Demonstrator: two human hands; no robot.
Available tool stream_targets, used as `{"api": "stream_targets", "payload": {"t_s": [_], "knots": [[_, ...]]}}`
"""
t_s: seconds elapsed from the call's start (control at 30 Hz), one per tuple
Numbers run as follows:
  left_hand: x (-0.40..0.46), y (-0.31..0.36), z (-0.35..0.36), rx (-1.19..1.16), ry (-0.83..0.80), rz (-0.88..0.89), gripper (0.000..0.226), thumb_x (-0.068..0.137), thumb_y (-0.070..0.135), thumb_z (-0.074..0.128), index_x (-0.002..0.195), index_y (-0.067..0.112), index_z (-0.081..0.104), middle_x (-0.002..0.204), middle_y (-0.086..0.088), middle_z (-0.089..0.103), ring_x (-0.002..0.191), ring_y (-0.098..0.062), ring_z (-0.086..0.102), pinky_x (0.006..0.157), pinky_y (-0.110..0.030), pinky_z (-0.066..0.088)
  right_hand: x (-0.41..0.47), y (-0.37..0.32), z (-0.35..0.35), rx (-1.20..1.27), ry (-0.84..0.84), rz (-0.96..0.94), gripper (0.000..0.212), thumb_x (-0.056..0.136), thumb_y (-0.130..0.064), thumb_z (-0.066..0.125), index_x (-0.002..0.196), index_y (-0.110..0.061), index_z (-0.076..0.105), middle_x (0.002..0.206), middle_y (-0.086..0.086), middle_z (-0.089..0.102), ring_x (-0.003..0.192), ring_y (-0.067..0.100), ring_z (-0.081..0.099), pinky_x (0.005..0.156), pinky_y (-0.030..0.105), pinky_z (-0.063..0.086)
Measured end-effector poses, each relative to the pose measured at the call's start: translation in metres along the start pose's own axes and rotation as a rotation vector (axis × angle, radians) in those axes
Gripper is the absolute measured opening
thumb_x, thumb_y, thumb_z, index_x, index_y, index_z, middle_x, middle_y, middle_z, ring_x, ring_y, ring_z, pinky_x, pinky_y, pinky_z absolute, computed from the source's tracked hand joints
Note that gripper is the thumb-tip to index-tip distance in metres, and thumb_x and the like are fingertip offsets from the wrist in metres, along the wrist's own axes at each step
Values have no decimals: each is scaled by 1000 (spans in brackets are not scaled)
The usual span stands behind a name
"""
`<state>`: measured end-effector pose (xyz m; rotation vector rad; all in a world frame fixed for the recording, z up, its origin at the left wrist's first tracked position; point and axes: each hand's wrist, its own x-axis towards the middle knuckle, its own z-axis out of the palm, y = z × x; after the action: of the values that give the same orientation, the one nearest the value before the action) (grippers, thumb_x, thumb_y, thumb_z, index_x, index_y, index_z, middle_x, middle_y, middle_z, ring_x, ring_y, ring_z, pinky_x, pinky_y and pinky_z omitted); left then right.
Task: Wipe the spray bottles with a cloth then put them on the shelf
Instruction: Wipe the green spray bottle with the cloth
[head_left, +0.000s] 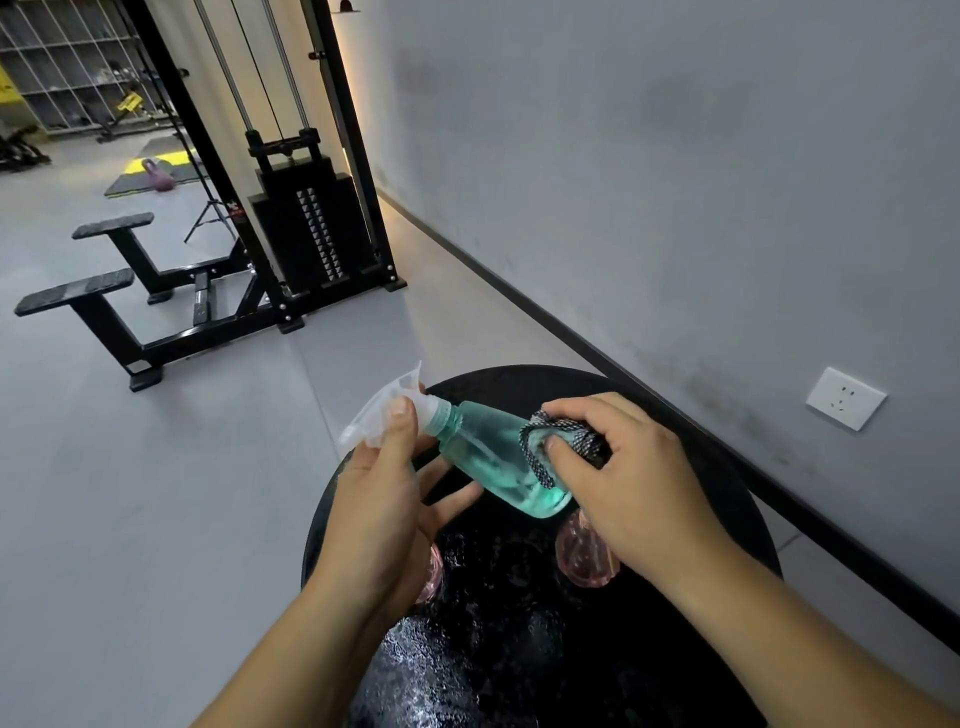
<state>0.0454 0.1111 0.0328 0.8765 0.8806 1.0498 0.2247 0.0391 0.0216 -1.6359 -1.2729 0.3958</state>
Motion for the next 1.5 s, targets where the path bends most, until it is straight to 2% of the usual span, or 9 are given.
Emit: {"api": "stream_targets", "payload": {"t_s": [0.2, 0.37, 0.57, 0.63, 0.8, 1.07, 1.27, 1.4, 1.5], "knots": [[-5, -10, 4, 81, -58, -4, 32, 105, 44, 54, 110, 20, 75, 99, 0, 80, 107, -24, 77, 89, -54, 63, 4, -18, 15, -99, -44, -159, 26, 97, -24, 66, 121, -30, 71, 115, -22, 62, 114, 2, 59, 96, 21, 50], [-4, -4, 2, 100, -81, 31, 34, 106, 42, 52, 113, 17, 73, 111, -4, 81, 109, -24, 78, 84, -50, 64, 8, -11, 1, -80, -32, -36, 23, 94, -22, 69, 117, -26, 73, 107, -19, 65, 100, -7, 60, 79, 5, 46], [-11, -9, 9, 151, -133, 14, 35, 107, 42, 49, 117, 19, 73, 116, -5, 81, 109, -23, 77, 84, -45, 64, 8, -20, 4, -12, -20, -45, 24, 93, -21, 74, 115, -29, 74, 108, -21, 67, 101, -14, 59, 78, -2, 41], [-11, -10, 10, 148, -133, 13, 35, 107, 42, 49, 117, 19, 74, 116, -6, 80, 110, -24, 77, 82, -44, 64, 9, -23, 5, -23, -19, -51, 23, 92, -21, 73, 113, -30, 74, 108, -21, 67, 101, -14, 59, 78, -2, 41], [-9, -4, 8, 112, -76, 33, 36, 104, 41, 53, 127, 18, 68, 121, -7, 79, 113, -25, 76, 92, -56, 62, 11, -7, -6, -82, -56, 72, 26, 93, -26, 71, 118, -30, 72, 106, -21, 67, 96, -14, 58, 74, 1, 44], [-11, -8, 10, 143, -86, 37, 33, 108, 39, 50, 118, 18, 74, 114, -5, 81, 109, -25, 77, 83, -48, 64, 5, -21, 5, -9, -24, -55, 22, 92, -21, 73, 113, -29, 74, 107, -20, 67, 101, -9, 61, 81, 2, 44], [-7, -3, 6, 88, -46, 60, 30, 108, 38, 51, 119, 19, 71, 111, 0, 81, 108, -24, 78, 78, -47, 66, 10, -3, -12, -74, -71, 139, 26, 93, -31, 71, 118, -33, 71, 102, -17, 70, 69, -10, 62, 60, 7, 45], [-8, -7, 8, 109, -76, 45, 31, 107, 39, 50, 115, 19, 71, 113, -2, 81, 110, -24, 77, 81, -49, 64, 9, -12, -7, -25, -57, 39, 25, 95, -28, 72, 119, -33, 71, 109, -23, 67, 97, -15, 60, 74, -1, 43], [-6, -5, 6, 55, -66, 52, 32, 106, 39, 52, 114, 15, 71, 113, -6, 80, 110, -28, 77, 74, -44, 67, 11, -12, -9, -25, -42, 33, 25, 94, -26, 72, 118, -31, 72, 108, -22, 68, 96, -14, 61, 75, 1, 45]]}}
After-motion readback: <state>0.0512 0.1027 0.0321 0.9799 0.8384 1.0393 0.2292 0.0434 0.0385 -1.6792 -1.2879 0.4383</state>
